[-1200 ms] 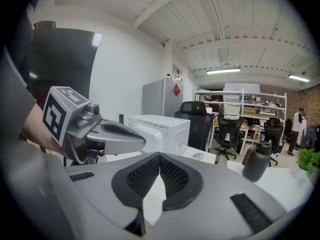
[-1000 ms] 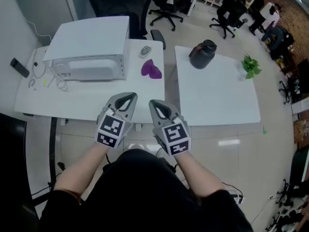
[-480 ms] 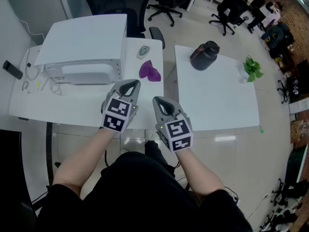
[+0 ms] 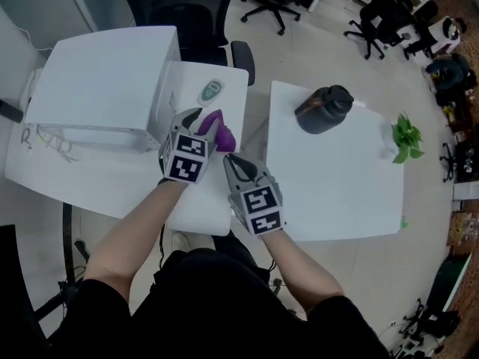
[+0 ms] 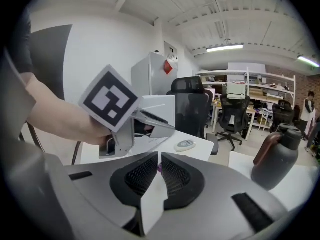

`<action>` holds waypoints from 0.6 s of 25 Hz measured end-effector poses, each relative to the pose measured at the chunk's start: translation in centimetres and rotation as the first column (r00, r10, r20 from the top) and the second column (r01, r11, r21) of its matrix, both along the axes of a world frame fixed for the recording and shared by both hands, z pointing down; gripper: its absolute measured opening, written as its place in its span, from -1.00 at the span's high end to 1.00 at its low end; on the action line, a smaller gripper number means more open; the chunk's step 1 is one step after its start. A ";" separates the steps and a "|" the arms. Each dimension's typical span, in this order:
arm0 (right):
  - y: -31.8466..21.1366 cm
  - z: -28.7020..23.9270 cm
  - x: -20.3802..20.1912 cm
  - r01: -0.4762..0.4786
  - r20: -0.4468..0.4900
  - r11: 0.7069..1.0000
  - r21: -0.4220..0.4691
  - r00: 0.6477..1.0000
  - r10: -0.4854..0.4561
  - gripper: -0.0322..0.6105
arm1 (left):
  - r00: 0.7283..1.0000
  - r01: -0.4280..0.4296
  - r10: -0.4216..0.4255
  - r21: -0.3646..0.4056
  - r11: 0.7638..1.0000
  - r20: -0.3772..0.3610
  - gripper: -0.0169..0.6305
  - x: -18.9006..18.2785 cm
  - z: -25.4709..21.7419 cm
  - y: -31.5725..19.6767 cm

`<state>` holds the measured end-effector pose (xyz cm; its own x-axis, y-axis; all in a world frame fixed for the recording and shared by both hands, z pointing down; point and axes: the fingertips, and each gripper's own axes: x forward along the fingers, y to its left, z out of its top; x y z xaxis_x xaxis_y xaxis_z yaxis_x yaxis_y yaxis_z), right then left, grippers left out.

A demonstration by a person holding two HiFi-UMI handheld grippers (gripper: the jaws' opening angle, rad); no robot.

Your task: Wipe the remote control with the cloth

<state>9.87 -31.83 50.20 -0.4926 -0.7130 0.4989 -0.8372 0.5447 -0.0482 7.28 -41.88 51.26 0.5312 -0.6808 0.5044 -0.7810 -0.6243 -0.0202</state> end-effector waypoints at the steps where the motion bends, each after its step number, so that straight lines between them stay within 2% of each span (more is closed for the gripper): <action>1: -0.9 0.7 0.5 0.009 0.005 1.000 -0.011 1.000 -0.009 0.76 | 1.000 0.021 -0.021 -0.023 1.000 0.011 0.43 0.4 1.2 -1.6; 3: -2.4 2.1 1.3 0.025 0.017 0.999 -0.034 1.000 -0.024 0.76 | 0.998 0.048 -0.045 -0.070 0.996 0.039 0.38 1.1 3.4 -4.5; 8: -4.2 5.1 2.2 0.050 0.040 0.996 -0.078 0.998 -0.047 0.76 | 0.991 0.091 -0.072 -0.173 0.981 0.109 0.14 1.2 9.2 -10.4; 11: -4.4 6.3 2.8 0.054 0.048 0.994 -0.092 0.998 -0.049 0.76 | 0.986 0.105 -0.071 -0.228 0.968 0.153 0.03 0.4 12.4 -12.4; 15: -4.6 7.3 3.5 0.054 0.054 0.993 -0.108 0.997 -0.048 0.76 | 0.981 0.098 -0.050 -0.258 0.961 0.186 0.02 0.1 14.1 -13.6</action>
